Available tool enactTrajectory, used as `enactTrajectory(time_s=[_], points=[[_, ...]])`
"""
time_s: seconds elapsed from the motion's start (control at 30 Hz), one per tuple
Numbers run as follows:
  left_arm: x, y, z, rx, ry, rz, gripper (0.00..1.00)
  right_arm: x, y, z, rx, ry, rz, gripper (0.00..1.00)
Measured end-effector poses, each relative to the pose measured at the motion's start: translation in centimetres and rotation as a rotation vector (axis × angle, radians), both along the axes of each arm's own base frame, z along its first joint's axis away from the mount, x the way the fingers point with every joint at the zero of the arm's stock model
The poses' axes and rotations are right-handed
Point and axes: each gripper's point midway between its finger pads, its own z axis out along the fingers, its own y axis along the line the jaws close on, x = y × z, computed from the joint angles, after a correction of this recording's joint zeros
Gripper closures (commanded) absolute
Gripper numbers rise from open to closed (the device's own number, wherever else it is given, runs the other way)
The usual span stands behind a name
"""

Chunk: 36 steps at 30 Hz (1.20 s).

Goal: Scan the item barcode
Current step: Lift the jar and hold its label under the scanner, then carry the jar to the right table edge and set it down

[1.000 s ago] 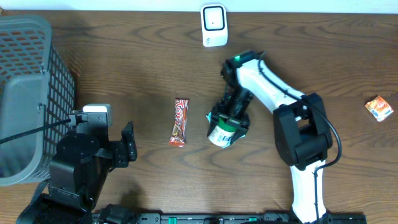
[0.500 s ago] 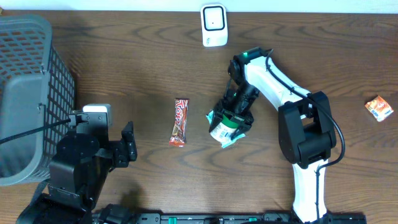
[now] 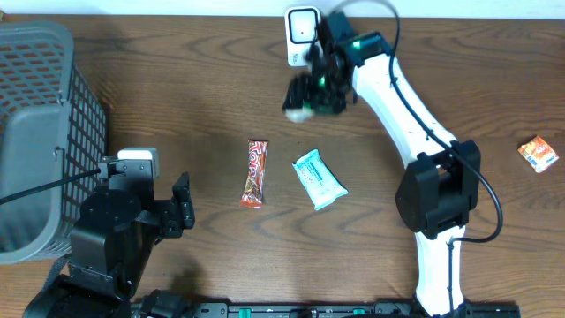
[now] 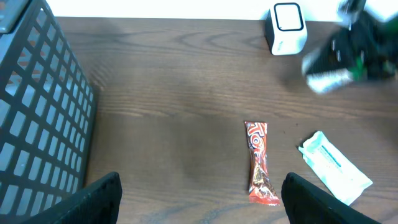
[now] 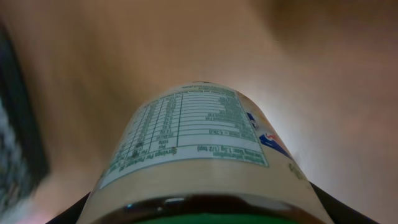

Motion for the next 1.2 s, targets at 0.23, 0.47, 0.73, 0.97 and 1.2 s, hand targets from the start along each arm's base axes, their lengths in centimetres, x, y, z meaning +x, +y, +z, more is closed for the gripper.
enactTrajectory(time_s=[0.23, 0.47, 0.73, 0.97, 1.2], points=[[0.0, 0.0, 0.0, 0.000, 0.000, 0.000, 0.17, 8.4, -1.5, 3.8, -0.092, -0.389, -0.146, 0.44], [0.0, 0.0, 0.0, 0.000, 0.000, 0.000, 0.17, 13.5, -2.4, 6.4, -0.125, -0.627, -0.271, 0.44], [0.0, 0.0, 0.0, 0.000, 0.000, 0.000, 0.17, 18.6, -1.7, 5.4, -0.098, -0.822, -0.343, 0.40], [0.0, 0.0, 0.0, 0.000, 0.001, 0.000, 0.17, 21.1, -1.9, 1.7, -0.145, -0.905, -0.370, 0.37], [0.0, 0.0, 0.0, 0.000, 0.001, 0.000, 0.17, 21.7, -2.5, 0.0, -0.220, -0.935, -0.358, 0.37]])
